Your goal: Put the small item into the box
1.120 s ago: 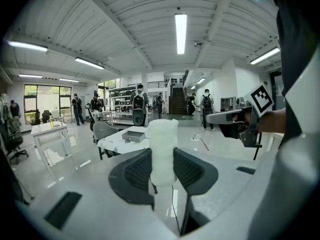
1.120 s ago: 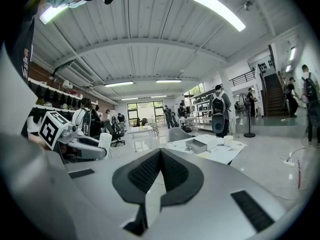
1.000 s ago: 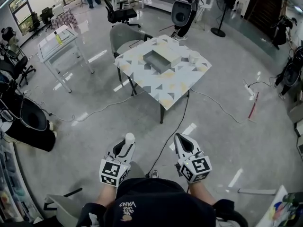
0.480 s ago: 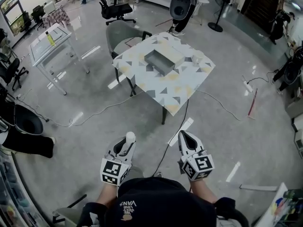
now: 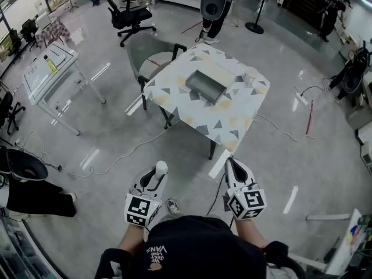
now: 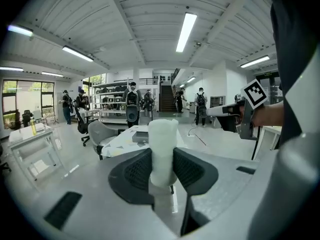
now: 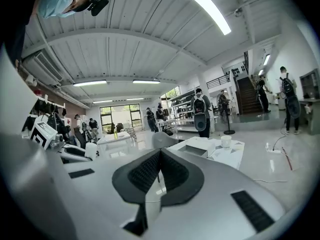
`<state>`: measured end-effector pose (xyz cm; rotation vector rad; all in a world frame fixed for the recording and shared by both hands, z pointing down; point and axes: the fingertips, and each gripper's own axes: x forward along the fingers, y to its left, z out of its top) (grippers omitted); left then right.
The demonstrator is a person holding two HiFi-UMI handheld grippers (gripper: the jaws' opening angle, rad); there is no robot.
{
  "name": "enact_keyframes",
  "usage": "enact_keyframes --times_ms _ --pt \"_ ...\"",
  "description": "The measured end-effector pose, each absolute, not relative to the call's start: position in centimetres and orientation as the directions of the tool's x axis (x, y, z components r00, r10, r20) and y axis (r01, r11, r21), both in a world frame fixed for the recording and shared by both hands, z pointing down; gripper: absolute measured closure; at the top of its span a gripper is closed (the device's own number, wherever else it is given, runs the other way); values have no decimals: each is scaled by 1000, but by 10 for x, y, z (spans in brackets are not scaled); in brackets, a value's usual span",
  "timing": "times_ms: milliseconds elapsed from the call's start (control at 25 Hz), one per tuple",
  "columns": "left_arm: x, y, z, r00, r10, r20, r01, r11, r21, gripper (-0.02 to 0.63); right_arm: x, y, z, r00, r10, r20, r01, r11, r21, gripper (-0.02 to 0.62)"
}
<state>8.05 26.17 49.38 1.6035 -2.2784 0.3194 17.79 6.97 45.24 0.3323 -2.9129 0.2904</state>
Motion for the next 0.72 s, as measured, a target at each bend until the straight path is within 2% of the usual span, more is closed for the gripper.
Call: enact_keyframes --times_ms 400,720 --pt "0 282 504 -256 -880 400 -959 283 11 476 118 97 468 -934 -262 242 -309 934 -180 596" --pt "-45 278 520 -254 -871 421 -958 288 18 476 64 93 480 -934 -237 267 -289 941 -174 597"
